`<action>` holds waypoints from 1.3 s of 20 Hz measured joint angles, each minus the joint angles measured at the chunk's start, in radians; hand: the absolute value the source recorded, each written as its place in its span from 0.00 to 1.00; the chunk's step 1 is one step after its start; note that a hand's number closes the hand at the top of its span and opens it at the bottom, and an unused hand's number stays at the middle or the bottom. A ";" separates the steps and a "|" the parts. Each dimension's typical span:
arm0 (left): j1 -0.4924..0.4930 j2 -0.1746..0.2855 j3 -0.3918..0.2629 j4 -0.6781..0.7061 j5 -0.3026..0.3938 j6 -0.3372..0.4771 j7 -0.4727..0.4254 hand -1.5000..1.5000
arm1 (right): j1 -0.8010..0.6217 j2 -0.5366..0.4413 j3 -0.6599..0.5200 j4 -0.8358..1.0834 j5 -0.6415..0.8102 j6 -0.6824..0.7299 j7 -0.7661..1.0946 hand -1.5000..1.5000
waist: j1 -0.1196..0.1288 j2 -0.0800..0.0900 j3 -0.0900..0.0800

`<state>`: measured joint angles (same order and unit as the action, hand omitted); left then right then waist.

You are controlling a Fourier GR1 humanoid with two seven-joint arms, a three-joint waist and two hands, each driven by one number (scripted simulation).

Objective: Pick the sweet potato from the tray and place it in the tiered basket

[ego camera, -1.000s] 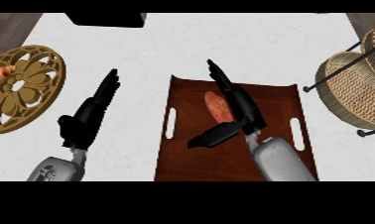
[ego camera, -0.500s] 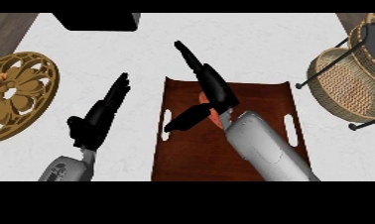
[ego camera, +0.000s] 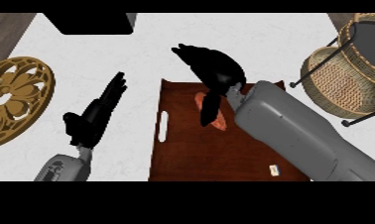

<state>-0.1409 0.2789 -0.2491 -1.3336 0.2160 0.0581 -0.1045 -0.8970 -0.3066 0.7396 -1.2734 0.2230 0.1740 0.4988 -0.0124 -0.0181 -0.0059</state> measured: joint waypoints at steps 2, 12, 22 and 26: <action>0.006 -0.011 -0.008 -0.001 -0.011 0.010 -0.004 0.50 | -0.046 -0.012 0.016 -0.034 -0.014 0.103 0.090 0.00 | 0.000 0.001 0.001; 0.013 -0.019 0.020 -0.009 -0.019 -0.019 -0.011 0.50 | -0.001 0.042 0.008 -0.243 -0.031 0.302 0.413 0.00 | 0.006 0.013 0.005; 0.019 -0.027 0.039 0.000 -0.037 -0.051 -0.025 0.50 | 0.080 0.072 0.030 -0.181 0.167 0.282 0.437 0.00 | 0.015 0.017 0.006; 0.024 -0.038 0.044 -0.023 -0.052 -0.048 -0.008 0.50 | 0.137 0.094 0.016 -0.123 0.230 0.280 0.397 0.00 | 0.016 0.018 0.006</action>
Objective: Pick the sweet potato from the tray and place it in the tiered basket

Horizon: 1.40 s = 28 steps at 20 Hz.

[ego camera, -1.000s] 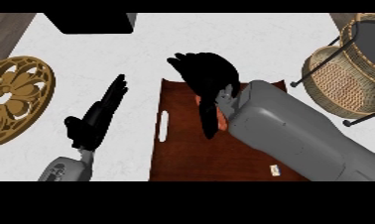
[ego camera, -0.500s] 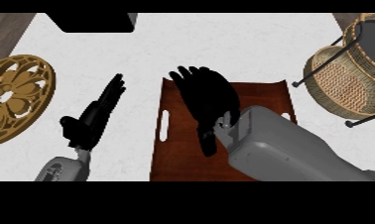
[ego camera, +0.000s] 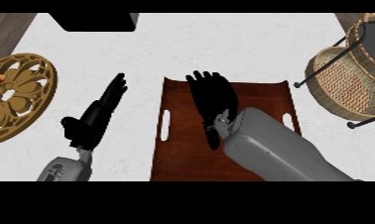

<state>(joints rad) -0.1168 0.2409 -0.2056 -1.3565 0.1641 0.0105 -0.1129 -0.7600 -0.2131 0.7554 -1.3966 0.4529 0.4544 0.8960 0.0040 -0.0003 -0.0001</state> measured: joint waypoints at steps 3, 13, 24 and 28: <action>-0.006 -0.011 0.009 0.006 -0.014 -0.004 0.005 0.50 | 0.043 0.025 -0.017 0.031 0.056 -0.016 -0.041 0.00 | 0.000 0.000 0.000; 0.001 -0.034 0.047 0.021 -0.045 -0.040 -0.007 0.50 | 0.130 0.071 -0.100 0.114 0.224 -0.007 -0.107 0.00 | -0.001 0.000 0.000; 0.010 -0.074 0.079 0.002 -0.084 -0.057 0.009 0.50 | 0.169 0.144 -0.191 0.291 0.381 -0.048 -0.277 0.00 | 0.001 0.001 0.000; -0.023 -0.086 0.097 0.035 -0.090 -0.072 0.011 0.50 | 0.173 0.156 -0.233 0.329 0.414 -0.063 -0.341 1.00 | 0.000 0.001 0.000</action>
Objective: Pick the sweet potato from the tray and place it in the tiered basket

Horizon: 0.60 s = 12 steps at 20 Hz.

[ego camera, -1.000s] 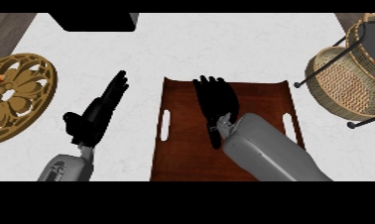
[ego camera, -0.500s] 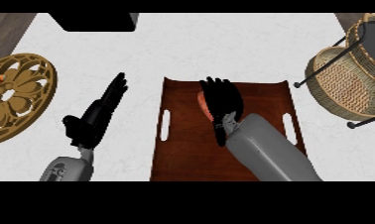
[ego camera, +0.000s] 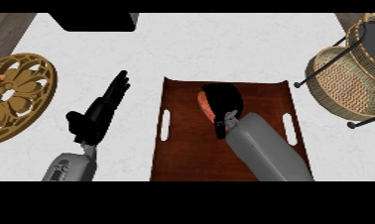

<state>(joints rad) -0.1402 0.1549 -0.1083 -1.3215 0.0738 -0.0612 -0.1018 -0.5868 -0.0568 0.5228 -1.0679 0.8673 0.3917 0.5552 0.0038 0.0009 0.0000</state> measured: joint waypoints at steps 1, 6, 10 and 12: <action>0.006 -0.006 -0.007 -0.019 -0.007 0.008 0.013 0.50 | 0.015 0.008 -0.001 -0.002 0.002 -0.021 -0.016 1.00 | 0.000 -0.001 0.000; 0.023 -0.009 -0.006 -0.049 -0.014 0.004 0.030 0.50 | 0.012 0.024 -0.019 0.030 0.018 -0.114 -0.135 1.00 | 0.003 0.000 0.000; 0.022 -0.016 0.008 -0.023 -0.024 -0.008 0.010 0.50 | 0.025 0.041 -0.013 0.013 0.040 -0.140 -0.159 1.00 | 0.000 -0.001 0.000; 0.023 -0.016 0.014 -0.022 -0.028 -0.018 0.000 0.50 | 0.011 0.045 -0.019 0.049 0.047 -0.167 -0.184 1.00 | 0.002 -0.001 0.000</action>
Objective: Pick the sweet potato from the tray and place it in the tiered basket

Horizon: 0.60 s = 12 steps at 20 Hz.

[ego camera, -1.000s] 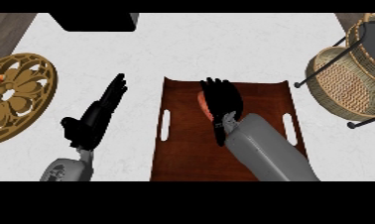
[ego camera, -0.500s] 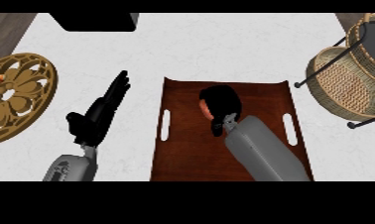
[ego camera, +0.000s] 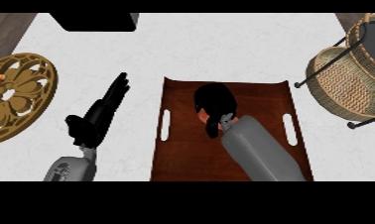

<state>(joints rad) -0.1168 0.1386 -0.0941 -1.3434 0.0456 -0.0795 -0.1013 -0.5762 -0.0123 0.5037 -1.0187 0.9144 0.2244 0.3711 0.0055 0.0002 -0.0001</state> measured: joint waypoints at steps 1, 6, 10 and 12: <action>0.006 0.001 0.005 0.015 -0.002 -0.008 -0.017 0.50 | -0.001 0.002 -0.009 0.005 0.010 -0.005 -0.010 1.00 | 0.000 0.000 0.000; 0.019 0.011 0.032 -0.004 0.002 -0.014 -0.005 0.50 | 0.063 -0.060 -0.044 -0.062 0.031 -0.049 0.010 1.00 | -0.021 -0.006 0.000; 0.054 0.019 0.068 -0.004 0.010 0.014 -0.005 0.50 | 0.184 -0.270 -0.214 -0.069 0.012 -0.129 0.065 1.00 | -0.128 -0.023 0.001; 0.073 0.021 0.085 -0.007 0.013 0.029 -0.007 0.50 | 0.238 -0.369 -0.304 -0.075 -0.011 -0.167 0.069 1.00 | -0.167 -0.030 0.003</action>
<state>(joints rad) -0.0439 0.1600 -0.0095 -1.3501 0.0585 -0.0502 -0.1080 -0.3387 -0.3815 0.2001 -1.0935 0.9038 0.0579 0.4405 -0.1611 -0.0294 0.0031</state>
